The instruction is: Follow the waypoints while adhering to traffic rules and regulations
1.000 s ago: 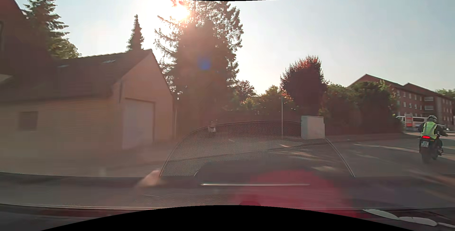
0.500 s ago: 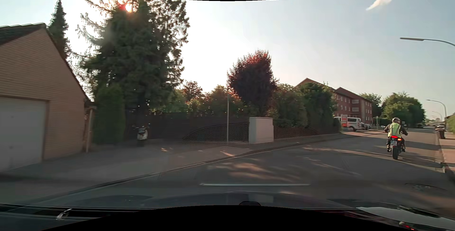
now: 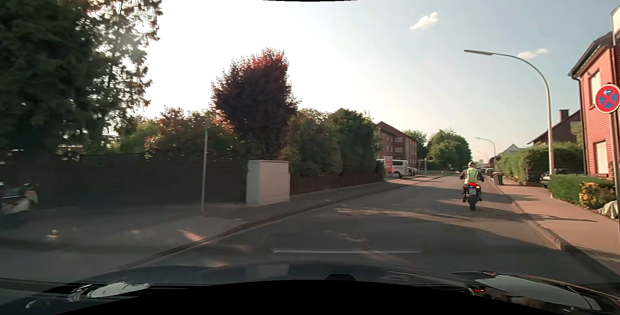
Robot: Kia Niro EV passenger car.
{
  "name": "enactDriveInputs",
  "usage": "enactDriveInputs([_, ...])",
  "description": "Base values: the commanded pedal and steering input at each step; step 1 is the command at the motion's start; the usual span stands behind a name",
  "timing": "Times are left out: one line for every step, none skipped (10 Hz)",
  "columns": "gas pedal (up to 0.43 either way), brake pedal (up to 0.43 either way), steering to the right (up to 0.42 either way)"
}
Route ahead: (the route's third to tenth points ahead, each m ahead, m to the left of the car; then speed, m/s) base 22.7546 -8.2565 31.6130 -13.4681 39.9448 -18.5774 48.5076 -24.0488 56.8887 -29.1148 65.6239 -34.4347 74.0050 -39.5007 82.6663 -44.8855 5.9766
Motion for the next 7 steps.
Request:
enactDriveInputs([0.339,0.000,0.347])
enactDriveInputs([0.339,0.000,0.319])
enactDriveInputs([0.350,0.000,0.291])
enactDriveInputs([0.350,0.000,0.272])
enactDriveInputs([0.350,0.000,0.254])
enactDriveInputs([0.350,0.000,0.232])
enactDriveInputs([0.358,0.000,0.202])
